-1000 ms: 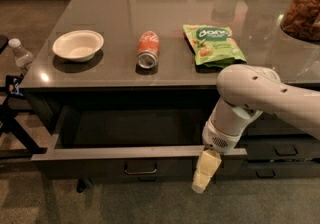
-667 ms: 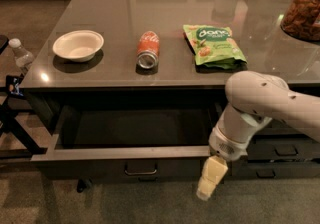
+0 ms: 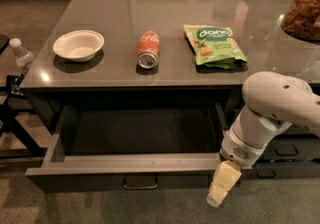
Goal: Open top drawer
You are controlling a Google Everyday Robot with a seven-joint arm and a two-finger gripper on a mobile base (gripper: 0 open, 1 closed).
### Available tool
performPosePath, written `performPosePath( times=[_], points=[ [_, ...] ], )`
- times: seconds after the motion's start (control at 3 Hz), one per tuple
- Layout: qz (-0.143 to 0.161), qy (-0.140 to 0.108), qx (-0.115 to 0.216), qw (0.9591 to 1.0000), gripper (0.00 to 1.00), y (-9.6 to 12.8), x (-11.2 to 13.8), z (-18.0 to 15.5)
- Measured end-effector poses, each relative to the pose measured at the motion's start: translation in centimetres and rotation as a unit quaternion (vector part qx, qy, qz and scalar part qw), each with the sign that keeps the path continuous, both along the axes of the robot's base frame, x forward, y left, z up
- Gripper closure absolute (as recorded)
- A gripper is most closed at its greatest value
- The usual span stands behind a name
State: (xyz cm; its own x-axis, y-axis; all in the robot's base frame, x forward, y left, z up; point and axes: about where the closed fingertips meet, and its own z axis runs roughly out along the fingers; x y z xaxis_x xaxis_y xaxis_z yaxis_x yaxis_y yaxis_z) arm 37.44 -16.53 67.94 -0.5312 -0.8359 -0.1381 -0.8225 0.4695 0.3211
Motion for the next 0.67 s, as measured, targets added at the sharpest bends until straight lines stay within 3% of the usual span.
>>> performPosePath(
  times=[0.67],
  points=[
    [-0.006,0.0,-0.001,1.0,0.0,0.15,-0.41,0.36]
  ],
)
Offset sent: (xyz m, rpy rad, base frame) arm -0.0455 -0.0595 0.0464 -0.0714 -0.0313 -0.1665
